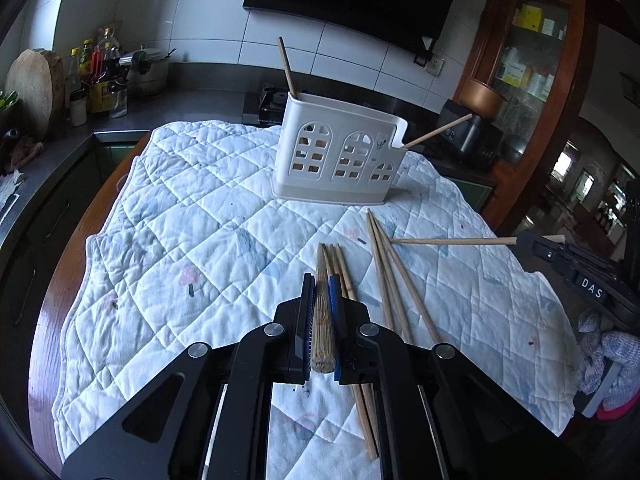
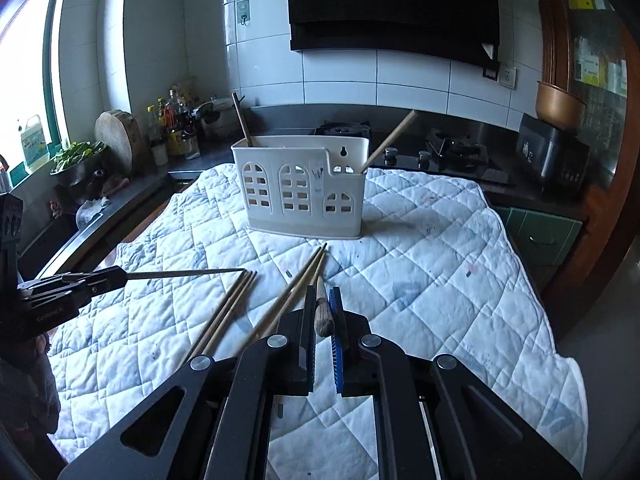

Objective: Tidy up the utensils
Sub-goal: 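Lift both chopsticks over the white holder and open both tools to release them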

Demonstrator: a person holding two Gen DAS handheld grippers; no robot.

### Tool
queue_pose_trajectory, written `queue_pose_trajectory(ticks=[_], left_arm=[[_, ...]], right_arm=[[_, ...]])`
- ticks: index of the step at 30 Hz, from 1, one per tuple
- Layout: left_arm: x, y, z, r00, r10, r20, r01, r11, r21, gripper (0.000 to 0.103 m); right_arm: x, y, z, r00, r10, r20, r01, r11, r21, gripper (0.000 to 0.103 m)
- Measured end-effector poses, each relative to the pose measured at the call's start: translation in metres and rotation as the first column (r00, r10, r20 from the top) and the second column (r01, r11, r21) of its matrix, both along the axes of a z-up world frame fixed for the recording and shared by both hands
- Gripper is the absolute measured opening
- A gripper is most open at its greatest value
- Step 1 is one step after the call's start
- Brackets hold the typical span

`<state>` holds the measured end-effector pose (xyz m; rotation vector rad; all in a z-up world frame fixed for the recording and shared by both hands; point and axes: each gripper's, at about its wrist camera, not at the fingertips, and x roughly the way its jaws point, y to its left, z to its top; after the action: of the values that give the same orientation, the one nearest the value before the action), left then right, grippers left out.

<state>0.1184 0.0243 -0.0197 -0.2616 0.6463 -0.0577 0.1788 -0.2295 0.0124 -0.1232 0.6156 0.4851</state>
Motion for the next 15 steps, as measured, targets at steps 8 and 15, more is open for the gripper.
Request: queue_pose_trajectory(ticks=[8,15], left_arm=[[0.016,0.003,0.031,0.998,-0.055,0.035,0.055,0.998,0.003,0.006],[0.039,-0.004,0.06,0.993,-0.108,0.045,0.106,0.993,0.057,0.006]], right_arm=[[0.017,0.009,0.035,0.999,0.031,0.016,-0.031,0.999,0.018,0.007],[0.04,0.013,0.074,0.998,0.047,0.032,-0.047,0.999,-0.004,0.007]])
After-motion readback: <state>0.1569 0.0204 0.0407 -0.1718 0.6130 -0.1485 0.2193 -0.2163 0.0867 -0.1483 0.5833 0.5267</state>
